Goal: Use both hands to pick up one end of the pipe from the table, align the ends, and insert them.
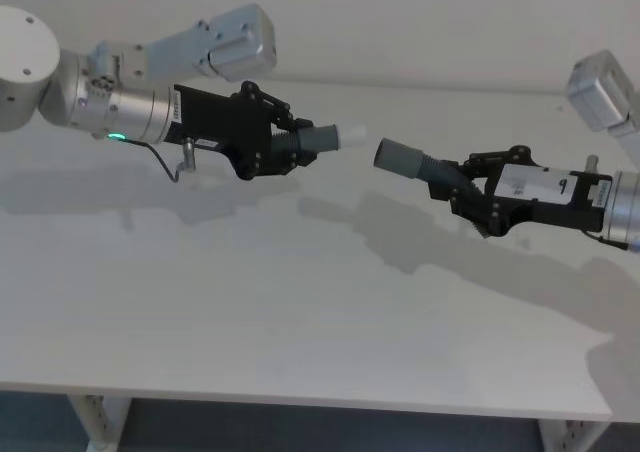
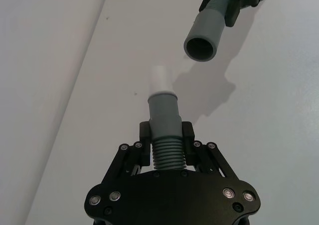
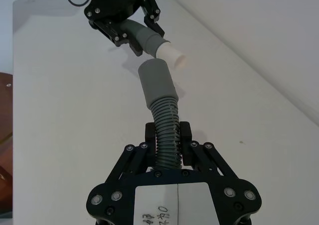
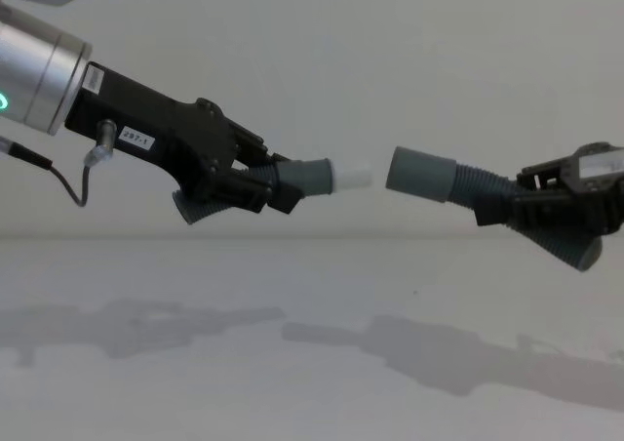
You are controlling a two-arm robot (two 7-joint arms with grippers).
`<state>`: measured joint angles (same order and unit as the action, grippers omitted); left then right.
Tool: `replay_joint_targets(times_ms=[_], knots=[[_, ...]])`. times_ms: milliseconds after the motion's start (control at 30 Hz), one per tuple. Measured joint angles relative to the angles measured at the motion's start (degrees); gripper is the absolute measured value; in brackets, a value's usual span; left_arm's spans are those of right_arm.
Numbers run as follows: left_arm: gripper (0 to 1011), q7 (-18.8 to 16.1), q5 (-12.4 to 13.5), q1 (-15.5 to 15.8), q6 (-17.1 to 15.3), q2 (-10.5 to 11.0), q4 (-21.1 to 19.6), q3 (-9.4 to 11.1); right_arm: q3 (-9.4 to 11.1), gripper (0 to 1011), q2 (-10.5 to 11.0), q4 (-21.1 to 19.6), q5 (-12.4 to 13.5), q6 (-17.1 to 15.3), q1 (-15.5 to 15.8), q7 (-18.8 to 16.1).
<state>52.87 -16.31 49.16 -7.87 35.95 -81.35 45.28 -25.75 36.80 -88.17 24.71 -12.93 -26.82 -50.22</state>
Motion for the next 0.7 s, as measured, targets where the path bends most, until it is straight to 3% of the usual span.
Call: replay_joint_targets(times_ms=[700], knots=[[358, 0.66, -1.00, 0.32, 0.71, -0.22, 0.98, 0.25, -1.87, 269, -0.57, 1.72, -0.67, -0.76, -1.48, 1.69]])
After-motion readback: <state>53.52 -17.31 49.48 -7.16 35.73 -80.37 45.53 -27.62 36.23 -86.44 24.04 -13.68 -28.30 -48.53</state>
